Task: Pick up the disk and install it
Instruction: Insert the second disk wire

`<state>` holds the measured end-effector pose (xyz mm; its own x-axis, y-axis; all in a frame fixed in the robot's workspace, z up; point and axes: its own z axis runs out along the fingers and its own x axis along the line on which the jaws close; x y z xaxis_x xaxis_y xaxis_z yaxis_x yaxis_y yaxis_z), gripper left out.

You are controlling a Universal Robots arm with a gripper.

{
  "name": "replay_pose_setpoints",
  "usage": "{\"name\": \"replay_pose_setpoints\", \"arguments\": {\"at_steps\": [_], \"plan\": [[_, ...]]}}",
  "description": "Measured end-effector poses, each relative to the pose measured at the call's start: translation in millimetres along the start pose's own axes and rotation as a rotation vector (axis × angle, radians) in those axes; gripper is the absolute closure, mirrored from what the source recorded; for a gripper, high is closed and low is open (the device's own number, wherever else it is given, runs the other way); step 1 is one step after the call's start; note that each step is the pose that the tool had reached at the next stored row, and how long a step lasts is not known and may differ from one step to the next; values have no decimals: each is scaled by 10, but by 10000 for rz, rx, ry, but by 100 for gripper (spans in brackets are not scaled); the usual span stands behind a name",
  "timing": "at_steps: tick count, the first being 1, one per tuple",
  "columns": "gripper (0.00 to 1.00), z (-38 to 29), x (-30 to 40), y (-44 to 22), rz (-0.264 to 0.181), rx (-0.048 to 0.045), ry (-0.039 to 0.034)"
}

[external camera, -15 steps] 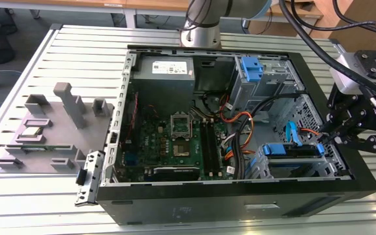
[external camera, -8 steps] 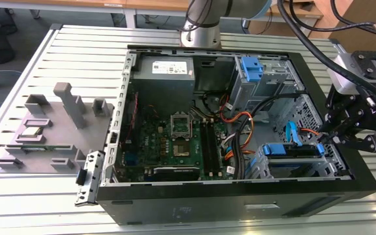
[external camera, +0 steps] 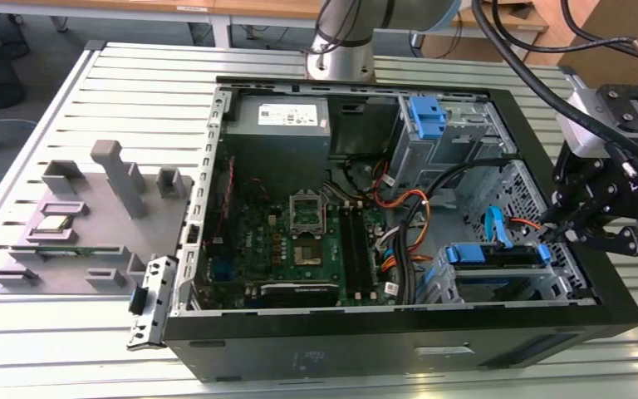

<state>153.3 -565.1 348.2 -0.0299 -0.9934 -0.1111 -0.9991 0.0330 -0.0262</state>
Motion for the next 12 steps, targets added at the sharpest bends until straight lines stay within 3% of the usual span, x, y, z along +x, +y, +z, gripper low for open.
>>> {"name": "replay_pose_setpoints", "arguments": {"at_steps": [10, 12], "plan": [[70, 30, 2, 11, 42, 10, 174], [70, 30, 2, 11, 46, 10, 181]]}}
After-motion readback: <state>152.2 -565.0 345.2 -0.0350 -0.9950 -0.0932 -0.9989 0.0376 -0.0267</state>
